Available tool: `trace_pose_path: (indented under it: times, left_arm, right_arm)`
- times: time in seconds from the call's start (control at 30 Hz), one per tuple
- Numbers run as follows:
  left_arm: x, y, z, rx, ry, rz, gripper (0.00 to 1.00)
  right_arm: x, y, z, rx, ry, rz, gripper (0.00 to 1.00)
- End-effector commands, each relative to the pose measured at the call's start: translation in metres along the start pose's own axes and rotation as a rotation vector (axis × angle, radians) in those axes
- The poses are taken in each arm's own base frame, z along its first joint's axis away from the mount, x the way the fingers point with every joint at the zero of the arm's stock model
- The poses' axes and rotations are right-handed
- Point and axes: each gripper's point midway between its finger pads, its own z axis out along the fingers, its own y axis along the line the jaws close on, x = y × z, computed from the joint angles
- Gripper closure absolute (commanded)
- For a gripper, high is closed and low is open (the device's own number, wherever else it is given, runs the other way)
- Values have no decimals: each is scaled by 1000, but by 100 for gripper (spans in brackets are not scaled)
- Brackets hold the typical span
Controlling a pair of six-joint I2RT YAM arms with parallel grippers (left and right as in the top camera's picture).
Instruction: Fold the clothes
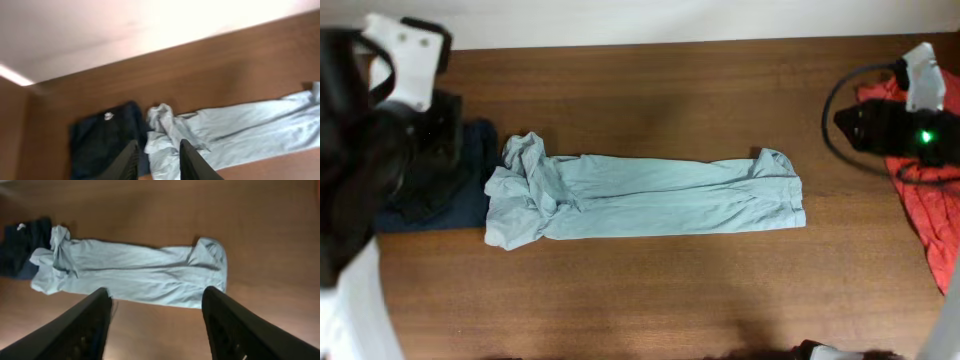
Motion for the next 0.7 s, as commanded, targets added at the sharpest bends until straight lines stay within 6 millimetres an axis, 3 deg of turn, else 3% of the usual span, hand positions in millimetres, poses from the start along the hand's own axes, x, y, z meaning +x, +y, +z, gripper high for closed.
trace_pose_path:
  times: [0.0,0.07,0.13,0.17,0.27,0.37,0.43,0.5,0.67]
  left_arm:
    - [24,14,4,-97,74,-74,70]
    - [41,10,24,-72,145,-78,68]
    - [63,4,58,-29,229,-84,61]
    - [71,1,72,-11,257,-87,57]
    - [117,-21,139,111,369,-114,53]
    - [163,-38,191,195,465,-143,49]
    - [192,-47,214,233,544,-161,48]
    - [215,-59,234,303,614,-175,44]
    - [242,-79,259,382,712,-185,38]
  right_arm:
    - [13,15,-11,70,5,-28,35]
    - [31,-3,2,196,74,51,34]
    - [54,-25,25,308,154,162,33]
    - [63,-30,37,317,187,190,34]
    - [100,-46,94,289,299,267,34]
    - [120,-60,130,259,363,307,32]
    - [129,-67,151,199,417,316,31]
    - [135,-54,169,44,464,321,32]
    - [142,-45,183,-37,503,306,32]
